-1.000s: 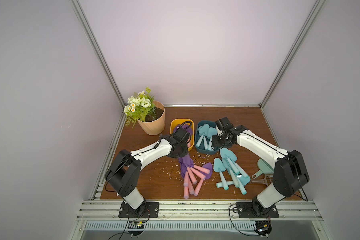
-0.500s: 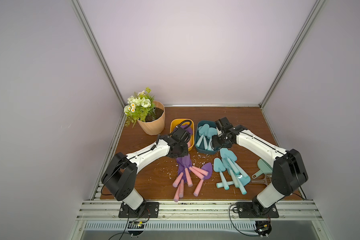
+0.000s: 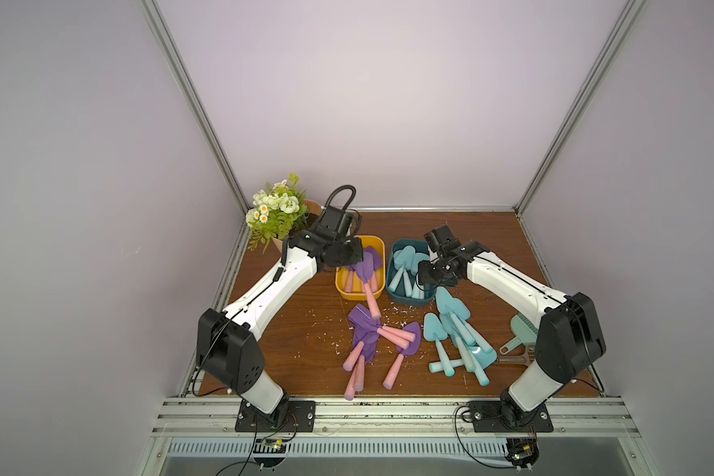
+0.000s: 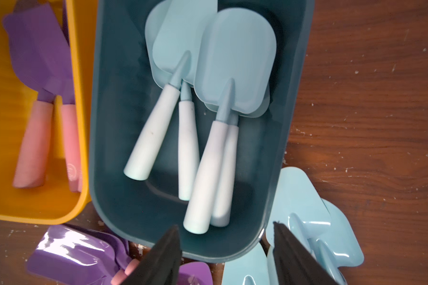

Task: Sort the small shovels by color and place them into the storage box
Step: Pick up the shovel from the center of the board, then place the shovel in the storage box.

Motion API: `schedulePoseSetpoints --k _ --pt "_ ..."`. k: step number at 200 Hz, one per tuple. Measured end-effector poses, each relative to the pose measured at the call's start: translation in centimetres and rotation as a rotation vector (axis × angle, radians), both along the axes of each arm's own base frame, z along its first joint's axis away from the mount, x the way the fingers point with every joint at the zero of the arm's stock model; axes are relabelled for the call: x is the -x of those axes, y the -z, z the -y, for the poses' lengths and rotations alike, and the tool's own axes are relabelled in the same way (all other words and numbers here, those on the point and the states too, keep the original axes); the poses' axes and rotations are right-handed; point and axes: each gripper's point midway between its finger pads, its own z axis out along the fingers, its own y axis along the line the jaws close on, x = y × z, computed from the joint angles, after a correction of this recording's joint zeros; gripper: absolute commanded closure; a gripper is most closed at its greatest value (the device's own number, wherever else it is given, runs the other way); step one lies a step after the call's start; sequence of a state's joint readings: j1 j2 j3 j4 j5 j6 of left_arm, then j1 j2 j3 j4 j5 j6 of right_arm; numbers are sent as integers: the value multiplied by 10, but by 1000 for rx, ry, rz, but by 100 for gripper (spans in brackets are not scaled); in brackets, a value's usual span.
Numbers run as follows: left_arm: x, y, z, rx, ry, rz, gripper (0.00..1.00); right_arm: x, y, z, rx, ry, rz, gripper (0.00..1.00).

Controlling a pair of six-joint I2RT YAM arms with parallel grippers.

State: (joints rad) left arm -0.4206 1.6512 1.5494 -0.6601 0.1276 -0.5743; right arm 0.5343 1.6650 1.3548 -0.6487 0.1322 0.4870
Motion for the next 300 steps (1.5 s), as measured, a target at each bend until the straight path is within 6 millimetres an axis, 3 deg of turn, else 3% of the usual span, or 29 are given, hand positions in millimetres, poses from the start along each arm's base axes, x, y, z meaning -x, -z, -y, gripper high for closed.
schedulePoseSetpoints --k 23,40,61,92,122,138,157,201,228,277,300 --pt "-57 7 -19 -31 -31 26 99 -2 -4 -1 -7 10 8 36" --pt "-88 33 -28 -70 -34 5 99 -2 -2 1 2 22 3 36" --pt "-109 69 -25 -102 -9 -40 99 -2 0 4 10 39 -1 36" --pt "-113 105 -11 -100 42 -102 99 -2 0 8 18 65 0 36" --pt "-109 108 -1 -86 68 -114 99 -1 2 9 17 78 -4 36" --pt "-110 108 3 -71 71 -107 77 3 6 10 20 75 -14 36" --pt "-108 113 7 -45 73 -118 63 13 14 10 29 61 -32 36" --pt "-93 135 5 -34 65 -180 43 42 33 10 49 44 -77 36" --pt "-87 128 3 -31 62 -176 40 63 41 29 75 90 -93 36" --pt "-80 62 3 14 59 -47 38 95 51 67 129 189 -125 38" --pt "-74 49 6 29 63 -20 38 107 64 81 156 222 -164 42"
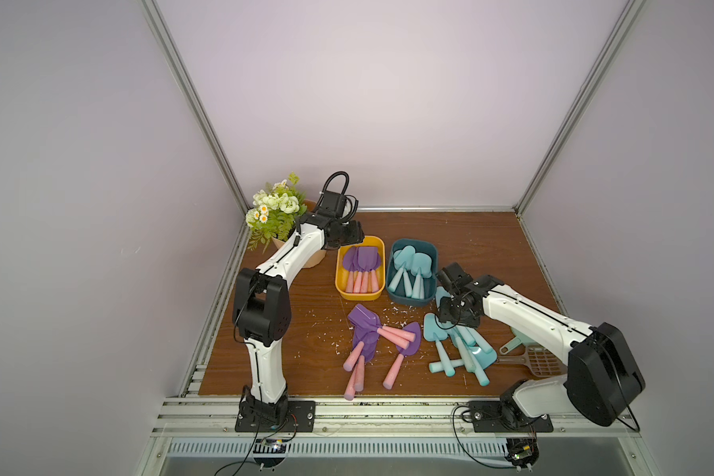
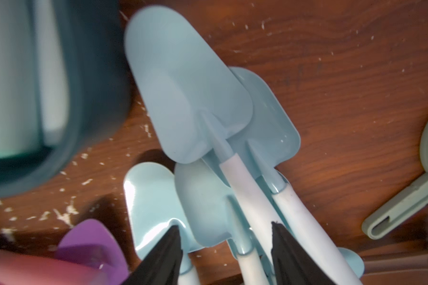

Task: Sort the small shovels by color and place them into the storage box
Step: Place the shovel in the storage box, then pick up the shovel from the center of the board.

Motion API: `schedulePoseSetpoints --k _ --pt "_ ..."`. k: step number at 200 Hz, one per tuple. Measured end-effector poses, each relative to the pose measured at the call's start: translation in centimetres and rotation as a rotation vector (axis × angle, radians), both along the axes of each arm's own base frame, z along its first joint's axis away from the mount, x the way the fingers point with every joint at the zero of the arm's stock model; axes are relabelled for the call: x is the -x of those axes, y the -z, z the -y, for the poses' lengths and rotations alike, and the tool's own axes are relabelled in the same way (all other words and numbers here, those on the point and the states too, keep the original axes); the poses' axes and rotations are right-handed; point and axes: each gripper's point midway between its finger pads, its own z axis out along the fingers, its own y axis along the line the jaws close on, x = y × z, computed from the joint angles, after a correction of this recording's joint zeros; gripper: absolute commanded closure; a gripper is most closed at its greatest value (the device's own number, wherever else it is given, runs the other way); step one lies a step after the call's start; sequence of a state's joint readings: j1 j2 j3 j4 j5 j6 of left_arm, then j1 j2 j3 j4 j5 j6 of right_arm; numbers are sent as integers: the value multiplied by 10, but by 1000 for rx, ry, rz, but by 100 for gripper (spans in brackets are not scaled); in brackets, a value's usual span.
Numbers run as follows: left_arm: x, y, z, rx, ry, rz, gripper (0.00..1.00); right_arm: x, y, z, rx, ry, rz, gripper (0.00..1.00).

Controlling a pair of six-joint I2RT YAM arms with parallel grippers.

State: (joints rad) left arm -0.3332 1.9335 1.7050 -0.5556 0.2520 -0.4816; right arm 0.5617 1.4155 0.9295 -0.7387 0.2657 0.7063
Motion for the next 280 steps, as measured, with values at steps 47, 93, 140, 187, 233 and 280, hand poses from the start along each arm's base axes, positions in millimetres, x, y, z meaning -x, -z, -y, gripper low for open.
schedulePoseSetpoints --k 47,93,140,187,233,280 --pt "13 20 2 -3 8 -52 39 3 11 7 -7 36 -11 55" --pt "19 27 1 -5 6 -73 39 -4 11 3 -26 34 17 54" --pt "29 26 -1 0 2 -78 39 -4 22 4 -13 28 -2 52" --pt "36 26 -1 9 -4 -79 39 1 33 7 -8 20 -23 59" --pt "39 30 0 10 -6 -88 39 2 35 5 -22 15 -27 81" --pt "40 30 0 13 -6 -91 39 0 19 7 -24 23 0 85"
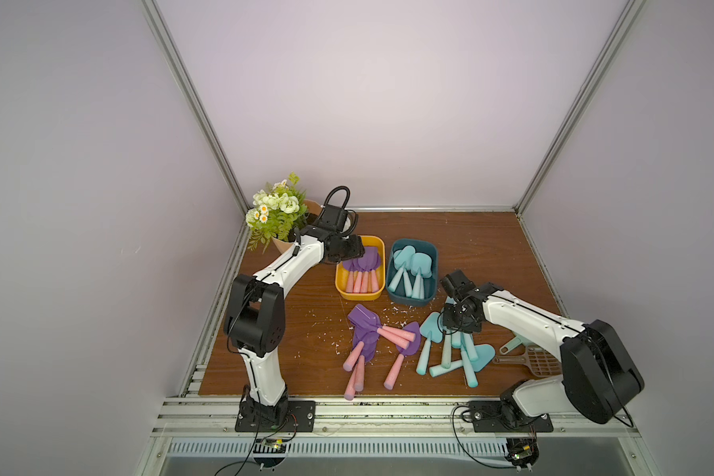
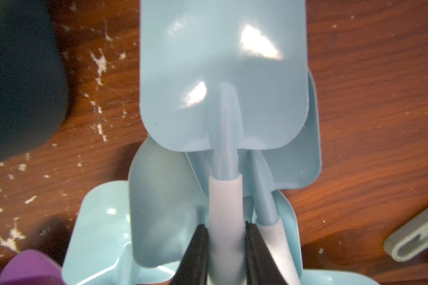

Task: Sort the small shovels by color and place them into the storage box
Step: Pick up the shovel from the center of the board, then place the shovel in the storage box.

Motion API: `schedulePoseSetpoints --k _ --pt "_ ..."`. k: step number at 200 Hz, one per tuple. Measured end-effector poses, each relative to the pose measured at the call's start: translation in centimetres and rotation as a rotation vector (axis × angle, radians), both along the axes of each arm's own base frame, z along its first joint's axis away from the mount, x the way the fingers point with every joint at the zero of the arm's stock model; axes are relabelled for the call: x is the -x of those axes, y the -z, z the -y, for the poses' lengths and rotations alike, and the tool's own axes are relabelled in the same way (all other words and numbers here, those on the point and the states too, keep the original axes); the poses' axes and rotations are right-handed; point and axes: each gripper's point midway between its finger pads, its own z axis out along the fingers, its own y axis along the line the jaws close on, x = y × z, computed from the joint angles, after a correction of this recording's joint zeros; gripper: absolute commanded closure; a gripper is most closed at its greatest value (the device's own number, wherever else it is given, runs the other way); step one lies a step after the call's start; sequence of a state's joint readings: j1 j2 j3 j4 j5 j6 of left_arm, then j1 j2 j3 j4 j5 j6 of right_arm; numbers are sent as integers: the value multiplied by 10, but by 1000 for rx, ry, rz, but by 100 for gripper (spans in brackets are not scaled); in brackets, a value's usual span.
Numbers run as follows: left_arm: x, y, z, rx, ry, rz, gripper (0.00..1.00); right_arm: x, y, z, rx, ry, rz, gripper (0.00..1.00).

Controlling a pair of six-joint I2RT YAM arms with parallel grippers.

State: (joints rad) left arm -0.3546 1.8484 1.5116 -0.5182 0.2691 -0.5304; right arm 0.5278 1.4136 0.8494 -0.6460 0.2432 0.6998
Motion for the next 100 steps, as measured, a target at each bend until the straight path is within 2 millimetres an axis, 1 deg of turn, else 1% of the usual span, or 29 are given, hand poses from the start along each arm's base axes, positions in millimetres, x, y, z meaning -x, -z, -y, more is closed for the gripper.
schedulePoseSetpoints --k 11,23,47,57,71,84,100 --pt "0 0 0 1 -1 1 39 -5 -11 0 3 3 21 85" --pt "2 0 1 3 -1 0 39 -15 -27 -4 -3 6 54 85" --pt "6 0 1 8 -1 3 39 -41 -68 -14 -28 5 151 85" --pt "11 3 1 7 0 -3 39 -53 -87 -20 -42 2 196 84" --pt "19 7 0 5 1 -13 39 -69 -109 -28 -62 -5 245 84" --pt "27 11 -1 1 3 -23 39 -84 -122 -37 -77 -18 273 84" --pt "38 14 -5 -7 2 -27 39 -101 -123 -52 -101 -39 278 84"
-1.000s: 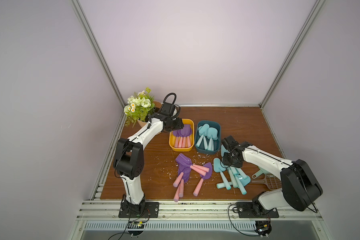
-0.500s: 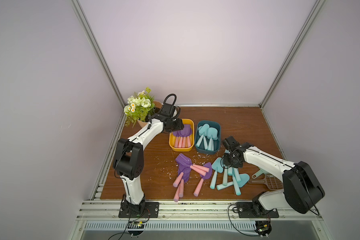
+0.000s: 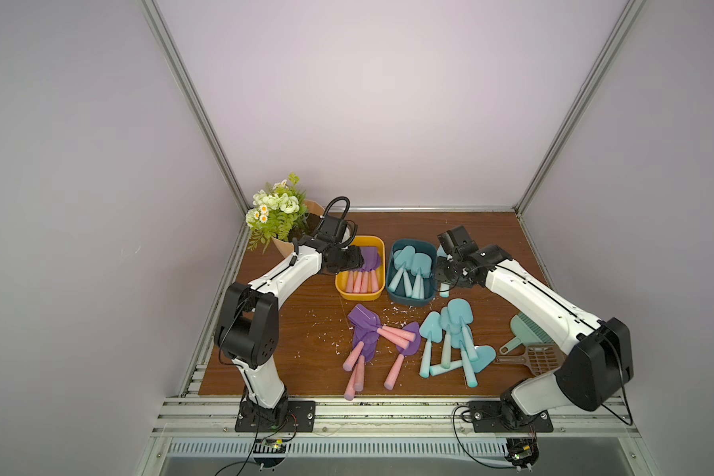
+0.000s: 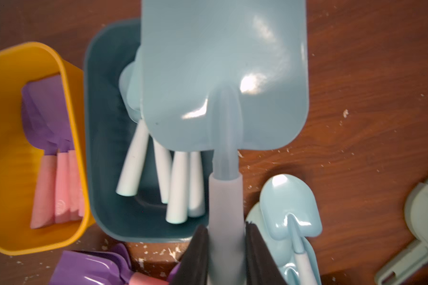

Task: Sort the small shovels by color and place them into the storage box
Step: Place the shovel in the storage box.

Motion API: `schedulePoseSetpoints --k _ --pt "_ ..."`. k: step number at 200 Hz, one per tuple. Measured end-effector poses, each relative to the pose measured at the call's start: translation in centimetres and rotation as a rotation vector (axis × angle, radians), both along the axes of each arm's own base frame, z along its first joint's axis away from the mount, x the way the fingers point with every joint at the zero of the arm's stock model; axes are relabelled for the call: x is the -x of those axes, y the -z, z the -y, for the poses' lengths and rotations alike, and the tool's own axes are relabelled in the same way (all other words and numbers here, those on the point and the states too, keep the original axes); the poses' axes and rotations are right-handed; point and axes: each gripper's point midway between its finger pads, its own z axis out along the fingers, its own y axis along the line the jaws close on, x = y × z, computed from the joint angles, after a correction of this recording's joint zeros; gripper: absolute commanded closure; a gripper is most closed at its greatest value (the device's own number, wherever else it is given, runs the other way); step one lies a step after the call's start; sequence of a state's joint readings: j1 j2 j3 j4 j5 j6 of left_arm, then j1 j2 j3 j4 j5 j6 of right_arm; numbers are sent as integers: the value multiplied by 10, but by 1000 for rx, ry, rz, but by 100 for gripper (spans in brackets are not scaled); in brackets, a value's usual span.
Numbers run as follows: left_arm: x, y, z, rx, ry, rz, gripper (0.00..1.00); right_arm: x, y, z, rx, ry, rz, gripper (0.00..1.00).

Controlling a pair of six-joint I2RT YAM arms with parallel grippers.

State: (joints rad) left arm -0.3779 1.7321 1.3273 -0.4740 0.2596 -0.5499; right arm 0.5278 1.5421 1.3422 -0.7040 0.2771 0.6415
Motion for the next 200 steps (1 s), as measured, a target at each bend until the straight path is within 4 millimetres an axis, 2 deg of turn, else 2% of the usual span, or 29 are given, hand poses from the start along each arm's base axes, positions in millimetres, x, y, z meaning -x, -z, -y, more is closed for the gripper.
schedulePoseSetpoints --k 22,66,107,144,183,200 --pt "14 1 -7 -15 -9 3 39 -19 16 -24 -37 -39 -32 84" --pt "31 -2 -19 -36 -19 15 38 -41 71 -68 -94 -109 -147 83" --pt "55 9 -34 -87 -18 -5 38 -52 93 -100 -146 -148 -185 82" --pt "75 20 -43 -116 -20 -41 38 -51 99 -107 -177 -140 -205 76" --pt "77 13 -45 -113 -24 -22 38 -52 99 -108 -194 -117 -205 48" --pt "78 13 -43 -112 -18 -20 38 -52 99 -106 -188 -106 -206 44"
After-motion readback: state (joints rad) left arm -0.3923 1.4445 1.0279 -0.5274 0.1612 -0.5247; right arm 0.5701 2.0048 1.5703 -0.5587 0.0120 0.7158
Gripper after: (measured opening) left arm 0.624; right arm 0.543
